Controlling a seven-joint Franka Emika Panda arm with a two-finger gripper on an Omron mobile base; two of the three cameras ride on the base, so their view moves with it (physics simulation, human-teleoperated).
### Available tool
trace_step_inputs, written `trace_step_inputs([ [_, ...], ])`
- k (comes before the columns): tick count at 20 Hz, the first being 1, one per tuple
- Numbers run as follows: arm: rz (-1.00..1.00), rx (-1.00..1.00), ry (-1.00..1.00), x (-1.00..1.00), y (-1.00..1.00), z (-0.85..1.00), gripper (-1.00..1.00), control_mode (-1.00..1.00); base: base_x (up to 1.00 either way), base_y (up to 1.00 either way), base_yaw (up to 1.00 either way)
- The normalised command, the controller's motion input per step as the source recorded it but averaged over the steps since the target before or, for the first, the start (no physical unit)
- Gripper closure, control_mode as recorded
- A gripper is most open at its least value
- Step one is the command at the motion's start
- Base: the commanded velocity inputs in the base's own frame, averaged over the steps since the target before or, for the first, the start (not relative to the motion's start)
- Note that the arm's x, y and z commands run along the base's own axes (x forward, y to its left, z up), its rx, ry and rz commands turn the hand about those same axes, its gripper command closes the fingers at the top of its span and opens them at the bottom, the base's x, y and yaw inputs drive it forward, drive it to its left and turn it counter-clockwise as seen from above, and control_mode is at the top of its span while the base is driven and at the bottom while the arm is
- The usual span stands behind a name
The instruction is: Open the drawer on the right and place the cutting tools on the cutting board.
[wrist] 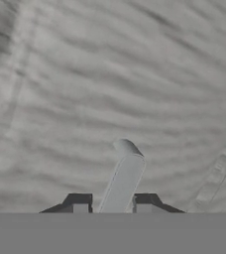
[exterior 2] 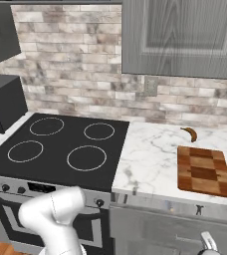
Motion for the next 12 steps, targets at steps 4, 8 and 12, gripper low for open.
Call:
trace_step_inputs([
  [4,0.00,0.00,0.00,-1.00,0.00,-0.16,1.00,-1.00,0.00,0.00,0.00],
  [8,0.00,0.00,0.00,-0.97,0.00,-0.13,1.00,-1.00,0.00,0.00,0.00],
  [12,0.00,0.00,0.00,-0.72,0.00,-0.12,1.00,-1.00,0.00,0.00,0.00],
])
